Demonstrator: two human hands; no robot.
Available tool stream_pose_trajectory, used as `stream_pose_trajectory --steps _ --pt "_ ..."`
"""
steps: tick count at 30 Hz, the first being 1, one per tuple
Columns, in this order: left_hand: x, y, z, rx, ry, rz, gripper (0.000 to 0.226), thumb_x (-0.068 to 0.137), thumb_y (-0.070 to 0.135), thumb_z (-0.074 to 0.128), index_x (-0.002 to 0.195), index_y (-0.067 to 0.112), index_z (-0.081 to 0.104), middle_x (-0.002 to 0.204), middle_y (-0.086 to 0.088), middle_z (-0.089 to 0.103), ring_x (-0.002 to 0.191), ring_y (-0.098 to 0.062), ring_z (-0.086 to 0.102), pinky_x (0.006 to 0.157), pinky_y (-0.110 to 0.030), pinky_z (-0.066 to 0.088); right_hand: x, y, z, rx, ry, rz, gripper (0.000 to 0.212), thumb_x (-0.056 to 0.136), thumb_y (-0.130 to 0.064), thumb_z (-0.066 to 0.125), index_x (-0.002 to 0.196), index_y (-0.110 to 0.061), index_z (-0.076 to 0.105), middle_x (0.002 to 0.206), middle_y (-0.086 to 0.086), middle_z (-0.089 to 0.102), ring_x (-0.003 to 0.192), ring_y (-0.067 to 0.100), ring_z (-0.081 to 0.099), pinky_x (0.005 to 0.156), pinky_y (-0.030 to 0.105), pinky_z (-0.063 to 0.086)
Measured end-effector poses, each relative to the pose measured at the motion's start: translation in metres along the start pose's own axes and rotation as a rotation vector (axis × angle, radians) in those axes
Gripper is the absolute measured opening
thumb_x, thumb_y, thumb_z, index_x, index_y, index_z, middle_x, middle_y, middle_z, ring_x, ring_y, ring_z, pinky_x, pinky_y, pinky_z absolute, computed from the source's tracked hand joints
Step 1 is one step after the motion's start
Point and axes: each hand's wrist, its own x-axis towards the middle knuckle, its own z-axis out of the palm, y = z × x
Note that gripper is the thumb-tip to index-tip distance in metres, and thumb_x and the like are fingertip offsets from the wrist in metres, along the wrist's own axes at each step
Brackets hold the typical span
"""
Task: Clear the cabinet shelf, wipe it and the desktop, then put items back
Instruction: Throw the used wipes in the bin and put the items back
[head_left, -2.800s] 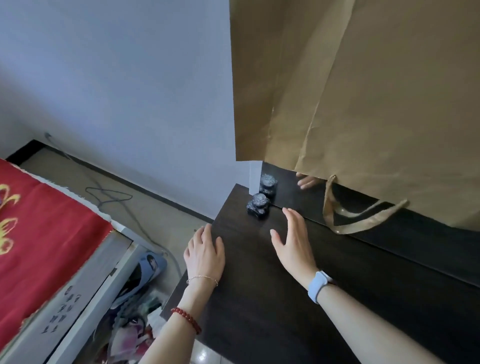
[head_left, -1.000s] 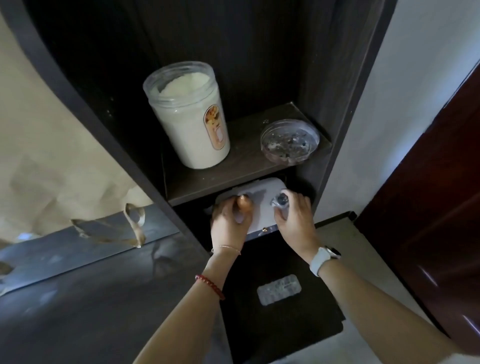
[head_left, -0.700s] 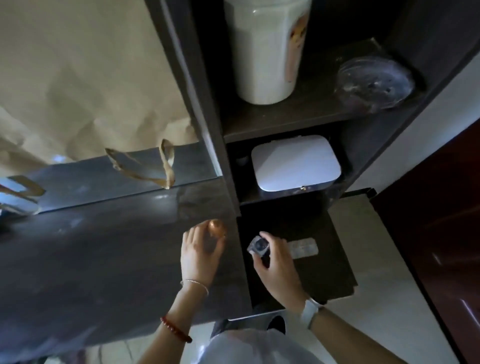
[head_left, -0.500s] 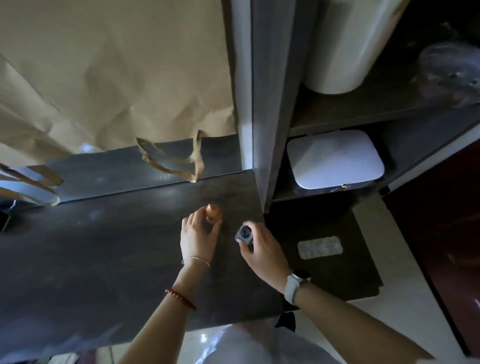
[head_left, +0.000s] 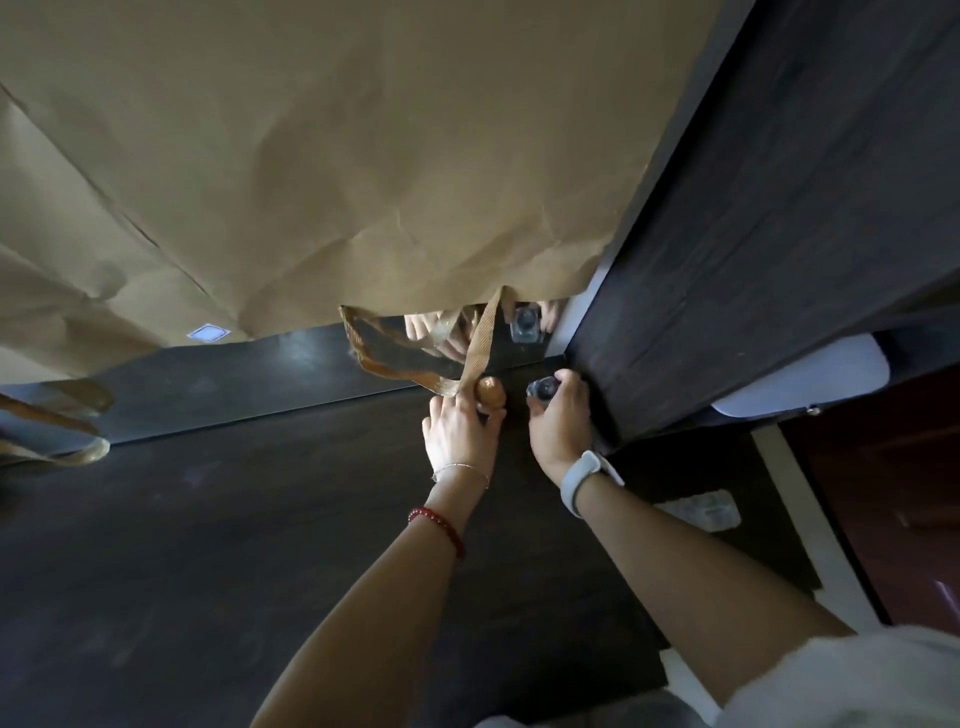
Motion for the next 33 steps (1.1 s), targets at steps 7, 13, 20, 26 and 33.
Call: stream_pose_trajectory --steps 7,13,20,26,33 --pt "-0.043 -0.006 -0.007 -0.024 0.038 0.012 0.056 0.084 0.031 0.06 0.134 0.017 0.039 0.135 -0.004 0.045 0.125 -0.023 0.038 0.098 -0.038 0.033 -0.042 0.013 -0.021 -0.104 0.069 -0.289 0.045 0.082 -0.013 0.065 0.123 0.0 0.051 0.119 0.018 0.058 0.103 0.033 0.061 0.071 0.038 0.054" --pt "-0.106 -0.002 -0.005 0.107 0.125 0.164 0.038 0.08 0.024 0.061 0.116 0.012 0.058 0.121 -0.008 0.059 0.112 -0.032 0.052 0.089 -0.047 0.042 -0.093 0.074 -0.091 -0.304 -0.022 -0.543 0.039 0.085 -0.021 0.04 0.117 -0.006 0.057 0.116 0.011 0.062 0.108 0.026 0.057 0.088 0.04 0.049" --pt "-0.142 0.087 0.012 0.246 0.097 0.69 0.037 0.078 0.026 0.043 0.106 0.013 0.064 0.107 -0.006 0.066 0.095 -0.026 0.062 0.075 -0.034 0.05 -0.066 0.148 -0.2 -0.425 0.093 -0.502 0.038 0.084 -0.02 0.038 0.108 -0.004 0.062 0.111 0.015 0.062 0.103 0.03 0.055 0.085 0.042 0.047" --pt "-0.14 0.161 0.028 0.325 0.046 0.643 0.057 0.079 0.026 0.056 0.13 0.004 0.044 0.127 -0.017 0.054 0.113 -0.034 0.053 0.085 -0.042 0.049 -0.01 0.148 -0.255 -0.417 0.188 -0.477 0.039 0.088 -0.017 0.042 0.122 -0.001 0.05 0.118 0.02 0.056 0.106 0.033 0.055 0.084 0.043 0.05" --pt "-0.119 0.189 0.045 0.425 -0.021 0.362 0.079 0.091 0.045 0.041 0.144 0.006 -0.002 0.151 -0.018 0.014 0.134 -0.032 0.026 0.107 -0.038 0.027 0.038 0.136 -0.248 -0.249 0.087 -0.294 0.062 0.093 -0.028 0.048 0.14 0.005 0.024 0.138 0.025 0.034 0.121 0.037 0.039 0.095 0.038 0.04"
